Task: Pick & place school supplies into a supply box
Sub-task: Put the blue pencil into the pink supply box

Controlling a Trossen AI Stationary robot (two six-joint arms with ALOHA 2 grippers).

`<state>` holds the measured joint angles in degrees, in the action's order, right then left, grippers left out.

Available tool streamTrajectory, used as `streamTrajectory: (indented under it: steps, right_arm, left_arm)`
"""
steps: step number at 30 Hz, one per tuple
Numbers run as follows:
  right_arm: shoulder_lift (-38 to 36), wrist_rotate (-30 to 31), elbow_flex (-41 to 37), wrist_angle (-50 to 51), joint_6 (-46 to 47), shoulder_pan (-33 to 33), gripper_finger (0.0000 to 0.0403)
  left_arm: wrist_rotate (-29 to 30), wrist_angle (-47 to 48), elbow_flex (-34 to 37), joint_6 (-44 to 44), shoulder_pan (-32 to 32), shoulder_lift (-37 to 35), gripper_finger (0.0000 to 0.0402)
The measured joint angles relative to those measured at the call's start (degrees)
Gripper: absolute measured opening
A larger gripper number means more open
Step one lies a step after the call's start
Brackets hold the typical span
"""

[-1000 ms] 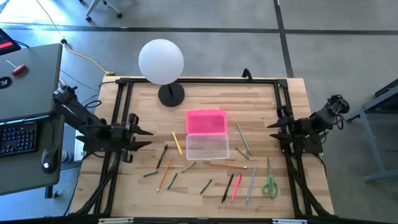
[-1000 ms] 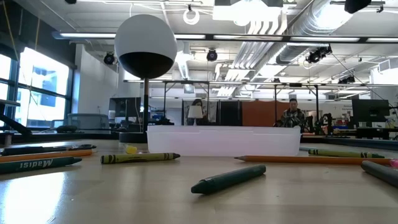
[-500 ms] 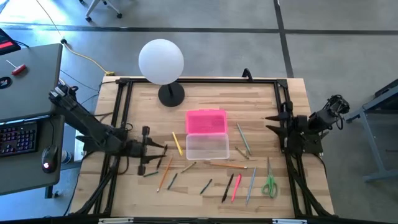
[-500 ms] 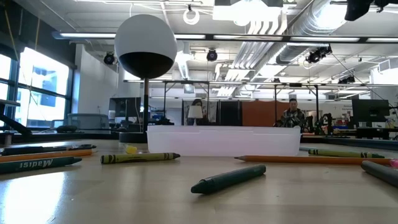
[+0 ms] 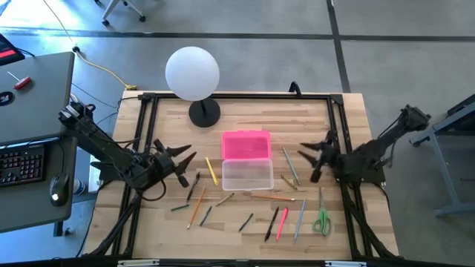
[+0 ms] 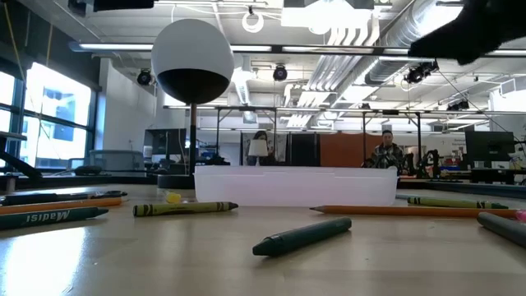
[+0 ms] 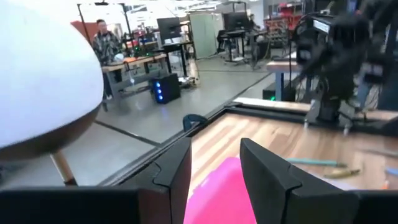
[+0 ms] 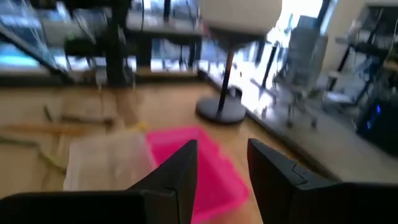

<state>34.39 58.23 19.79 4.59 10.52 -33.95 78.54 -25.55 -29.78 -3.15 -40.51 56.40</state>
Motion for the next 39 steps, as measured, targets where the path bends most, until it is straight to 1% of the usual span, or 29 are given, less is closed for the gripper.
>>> streamTrajectory:
  steps: [4,8,11,14,16,19,22,25,29,32,39]
  right_arm:
    - [13.1,-1.1,0.0,0.1,12.7,3.2,0.0119]
    - [24.0,-1.5,0.0,-0.1,29.2,7.4,0.0119]
    - [30.3,-4.8,0.0,-0.1,37.8,11.0,0.0119]
    - [35.0,-9.8,0.0,-0.2,41.6,14.4,0.0119]
    - [37.5,-13.5,0.0,-1.1,43.5,16.3,0.0119]
    - [40.5,-17.4,0.0,-3.5,43.3,18.6,0.0119]
    - [42.7,-19.3,0.0,-4.8,43.5,20.1,0.0119]
    - [44.7,-19.8,0.0,-5.4,43.5,21.2,0.0119]
    - [48.3,-19.3,0.0,-5.5,43.2,22.5,0.0119]
    - [52.0,-17.6,0.1,-7.6,44.7,23.0,0.0119]
    - [63.4,-9.5,0.2,-18.1,47.6,22.8,0.0119]
  left_arm:
    - [-1.7,-0.5,0.0,3.0,0.0,0.0,0.017]
    - [-3.0,-0.5,0.0,3.9,0.0,0.0,0.017]
    - [-3.4,-0.5,0.0,3.9,0.0,0.0,0.017]
    - [-3.4,-0.5,0.0,3.9,0.0,0.0,0.017]
    - [-3.4,-0.4,0.0,3.9,0.0,0.0,0.017]
    - [-3.5,-0.3,0.0,3.9,0.0,0.0,0.017]
    - [-3.5,0.0,0.0,3.9,0.0,0.0,0.017]
    - [-3.5,0.0,0.0,3.9,0.0,0.0,0.017]
    - [-3.5,0.1,0.0,3.9,0.0,0.0,0.017]
    - [-3.6,0.2,0.0,3.9,0.0,0.0,0.017]
    - [-3.6,3.2,0.0,4.1,0.0,0.0,0.017]
